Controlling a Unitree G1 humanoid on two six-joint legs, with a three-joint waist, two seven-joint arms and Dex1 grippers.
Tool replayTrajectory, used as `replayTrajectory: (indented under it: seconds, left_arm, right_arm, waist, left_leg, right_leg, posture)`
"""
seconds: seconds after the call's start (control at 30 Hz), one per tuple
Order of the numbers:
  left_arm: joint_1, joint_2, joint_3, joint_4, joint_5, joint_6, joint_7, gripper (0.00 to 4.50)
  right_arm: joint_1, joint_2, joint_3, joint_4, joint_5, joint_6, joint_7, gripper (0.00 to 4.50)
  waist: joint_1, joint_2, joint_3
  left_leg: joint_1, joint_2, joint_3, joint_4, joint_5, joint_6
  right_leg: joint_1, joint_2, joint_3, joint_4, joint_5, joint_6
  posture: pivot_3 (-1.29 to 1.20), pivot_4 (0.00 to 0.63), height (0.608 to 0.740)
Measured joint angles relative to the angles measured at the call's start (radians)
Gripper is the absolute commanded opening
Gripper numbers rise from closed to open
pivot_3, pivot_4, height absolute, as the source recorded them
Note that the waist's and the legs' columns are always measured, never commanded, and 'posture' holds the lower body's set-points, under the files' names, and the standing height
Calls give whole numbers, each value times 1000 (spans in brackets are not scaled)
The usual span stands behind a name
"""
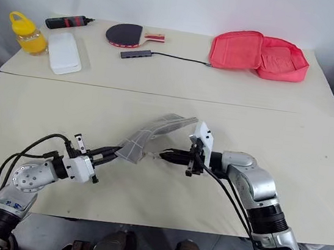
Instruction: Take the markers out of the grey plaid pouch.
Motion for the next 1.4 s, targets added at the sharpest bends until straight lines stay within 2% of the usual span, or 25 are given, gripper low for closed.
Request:
replayTrajectory:
  seconds: [0.07, 0.2, 0.4, 0.53, 0.97, 1.4]
  left_arm:
    - [-15, 0, 1, 14, 29, -2, 26, 0]
    - [-37, -3, 0, 25, 56, -2, 42, 0]
    - [-35, -8, 1, 32, 59, 8, 50, 0]
    - [-29, 10, 1, 34, 40, -2, 23, 0]
    - [2, 12, 7, 63, -38, -48, -22, 0]
    - [62, 44, 45, 69, -97, -81, -58, 0]
  right_arm:
    - [11, -32, 0, -68, 40, 64, 26, 25]
    - [41, -29, 1, -154, 82, 135, 5, 25]
    - [58, 84, -3, -177, 85, 129, -96, 25]
    - [54, 89, -11, -176, 73, 112, -117, 25]
    - [-23, 94, -65, 20, -27, -39, -125, 25]
    - [-125, -39, -164, 351, -207, -301, -104, 25]
  waist:
    - [1, 0, 0]
    - [-2, 0, 0]
    - [-2, 0, 0]
    - [-2, 0, 0]
    - [-4, 0, 0]
    - [-12, 0, 0]
  left_leg:
    - [0, 0, 0, 0, 0, 0]
    - [0, 0, 0, 0, 0, 0]
    - [0, 1, 0, 0, 0, 0]
    - [0, 0, 0, 0, 0, 0]
    - [1, 0, 1, 0, 0, 0]
    - [1, 1, 2, -1, 0, 0]
  right_leg:
    - [0, 0, 0, 0, 0, 0]
    - [0, 0, 0, 0, 0, 0]
    - [0, 1, 0, 1, 0, 0]
    - [0, 0, 0, 1, 0, 0]
    - [0, 0, 0, 0, 0, 0]
    - [0, 0, 0, 0, 0, 0]
  posture:
    - [0, 150, 740]
    - [0, 150, 740]
    - [0, 150, 740]
    - [0, 150, 740]
    - [0, 150, 740]
    - [0, 150, 740]
